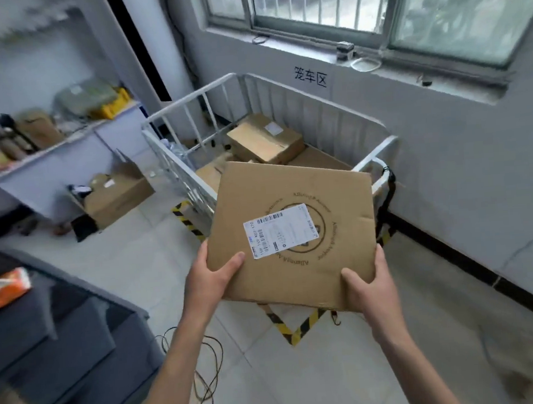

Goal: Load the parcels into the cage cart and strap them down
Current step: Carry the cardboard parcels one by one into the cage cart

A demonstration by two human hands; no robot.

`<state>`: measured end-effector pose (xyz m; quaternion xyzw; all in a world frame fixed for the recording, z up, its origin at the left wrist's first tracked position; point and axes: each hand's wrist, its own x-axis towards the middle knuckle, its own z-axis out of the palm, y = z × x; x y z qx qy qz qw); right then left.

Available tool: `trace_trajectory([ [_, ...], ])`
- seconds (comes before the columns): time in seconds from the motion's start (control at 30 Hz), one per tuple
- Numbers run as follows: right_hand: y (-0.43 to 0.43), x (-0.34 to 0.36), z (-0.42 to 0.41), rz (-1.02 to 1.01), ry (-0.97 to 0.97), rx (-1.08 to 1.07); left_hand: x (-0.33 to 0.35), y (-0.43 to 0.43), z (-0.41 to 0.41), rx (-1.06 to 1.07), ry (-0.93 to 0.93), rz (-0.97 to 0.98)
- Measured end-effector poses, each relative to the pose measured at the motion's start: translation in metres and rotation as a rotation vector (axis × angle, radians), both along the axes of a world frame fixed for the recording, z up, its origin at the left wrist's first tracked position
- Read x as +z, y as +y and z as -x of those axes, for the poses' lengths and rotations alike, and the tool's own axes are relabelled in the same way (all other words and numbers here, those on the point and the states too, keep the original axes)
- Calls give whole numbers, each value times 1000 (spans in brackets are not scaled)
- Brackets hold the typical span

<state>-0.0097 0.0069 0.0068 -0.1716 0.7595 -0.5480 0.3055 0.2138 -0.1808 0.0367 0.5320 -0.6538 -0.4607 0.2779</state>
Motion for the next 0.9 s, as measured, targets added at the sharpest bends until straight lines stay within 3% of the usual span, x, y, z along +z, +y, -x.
trace_trajectory([
  [0.3, -132, 17, -83, -55, 57, 44, 4, -130, -91, 33, 12, -16],
  [0.53, -262, 15, -83, -91, 69, -64, -3, -277, -75, -51, 67, -39],
  [0.9, -553, 30, -35, 14, 62, -86, 31, -577, -21, -127, 64, 39],
])
